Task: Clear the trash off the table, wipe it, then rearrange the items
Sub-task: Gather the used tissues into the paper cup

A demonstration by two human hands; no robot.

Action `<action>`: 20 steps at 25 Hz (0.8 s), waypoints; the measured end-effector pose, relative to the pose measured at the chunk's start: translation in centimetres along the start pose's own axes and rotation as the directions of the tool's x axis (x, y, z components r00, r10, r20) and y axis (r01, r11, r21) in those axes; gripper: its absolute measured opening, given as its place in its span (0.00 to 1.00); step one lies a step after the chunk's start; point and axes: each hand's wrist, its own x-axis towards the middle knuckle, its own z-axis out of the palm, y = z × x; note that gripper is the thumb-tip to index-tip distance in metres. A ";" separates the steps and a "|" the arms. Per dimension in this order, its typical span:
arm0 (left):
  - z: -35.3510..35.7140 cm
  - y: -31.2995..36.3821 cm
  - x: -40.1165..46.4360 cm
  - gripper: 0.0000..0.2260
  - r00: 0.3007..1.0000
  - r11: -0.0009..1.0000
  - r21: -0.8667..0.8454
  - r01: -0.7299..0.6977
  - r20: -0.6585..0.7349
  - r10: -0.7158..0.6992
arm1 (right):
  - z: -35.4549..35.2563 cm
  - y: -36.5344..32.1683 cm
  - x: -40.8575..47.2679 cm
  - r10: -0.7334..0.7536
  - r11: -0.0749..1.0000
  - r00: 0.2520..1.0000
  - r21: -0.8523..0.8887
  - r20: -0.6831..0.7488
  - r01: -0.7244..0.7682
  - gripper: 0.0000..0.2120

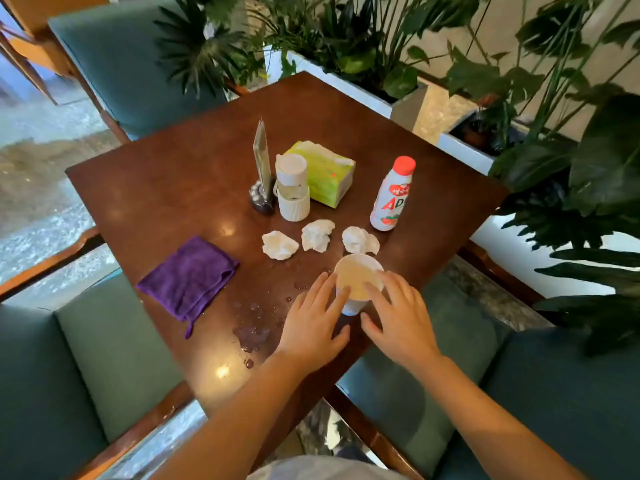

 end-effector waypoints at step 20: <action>-2.9 -0.6 1.6 0.34 0.932 0.705 -0.676 0.214 -0.074 -0.354 | -2.0 -0.8 4.9 -0.189 0.815 0.957 0.508 -0.220 0.278 0.05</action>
